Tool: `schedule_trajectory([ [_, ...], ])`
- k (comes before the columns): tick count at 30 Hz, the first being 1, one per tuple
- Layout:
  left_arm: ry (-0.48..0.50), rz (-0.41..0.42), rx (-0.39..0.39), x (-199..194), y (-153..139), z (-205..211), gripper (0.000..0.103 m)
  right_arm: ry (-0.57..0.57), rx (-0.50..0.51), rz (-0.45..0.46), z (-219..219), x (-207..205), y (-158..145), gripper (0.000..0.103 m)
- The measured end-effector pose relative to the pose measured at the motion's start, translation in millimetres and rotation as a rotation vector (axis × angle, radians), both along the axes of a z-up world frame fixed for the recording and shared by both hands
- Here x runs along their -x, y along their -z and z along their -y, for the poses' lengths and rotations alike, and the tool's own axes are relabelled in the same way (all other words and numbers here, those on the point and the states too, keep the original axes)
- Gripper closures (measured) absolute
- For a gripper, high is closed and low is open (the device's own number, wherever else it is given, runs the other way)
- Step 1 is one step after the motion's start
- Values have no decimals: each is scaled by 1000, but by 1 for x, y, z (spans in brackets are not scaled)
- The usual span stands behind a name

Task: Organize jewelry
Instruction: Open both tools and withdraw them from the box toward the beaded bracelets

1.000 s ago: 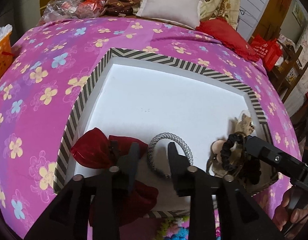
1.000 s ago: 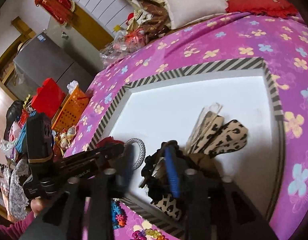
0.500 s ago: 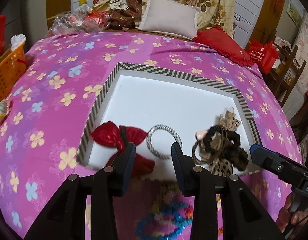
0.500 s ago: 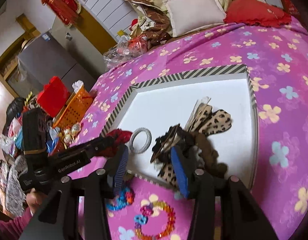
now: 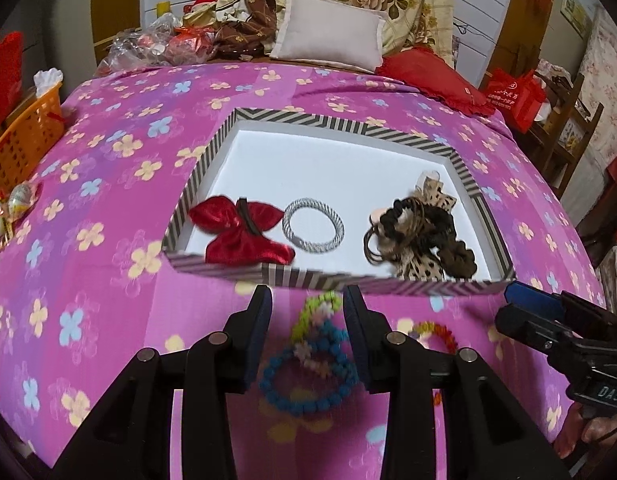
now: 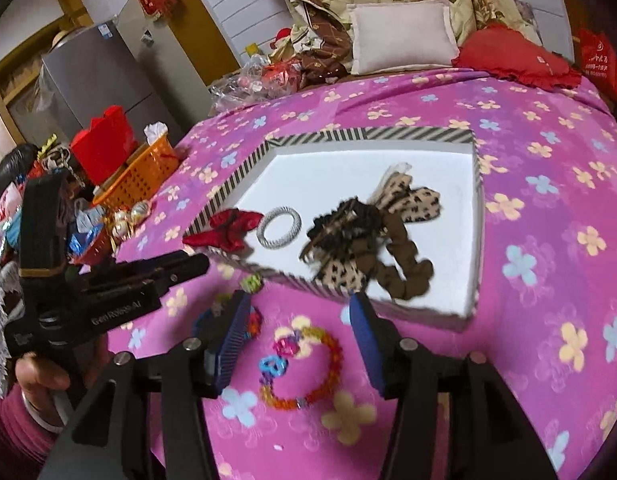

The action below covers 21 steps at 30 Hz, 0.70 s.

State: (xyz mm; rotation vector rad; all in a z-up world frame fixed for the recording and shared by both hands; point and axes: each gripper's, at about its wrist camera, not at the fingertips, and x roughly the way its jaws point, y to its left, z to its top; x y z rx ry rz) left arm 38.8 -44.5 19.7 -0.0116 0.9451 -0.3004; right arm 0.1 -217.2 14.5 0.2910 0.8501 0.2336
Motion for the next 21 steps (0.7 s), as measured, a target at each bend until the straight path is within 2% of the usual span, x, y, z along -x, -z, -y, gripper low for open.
schedule_trajectory([
  [11, -29, -48, 10, 28, 11, -33, 76, 2, 79, -66, 1, 27, 24, 49],
  [21, -60, -74, -3, 42, 22, -55, 76, -24, 89, -83, -10, 30, 31, 49],
])
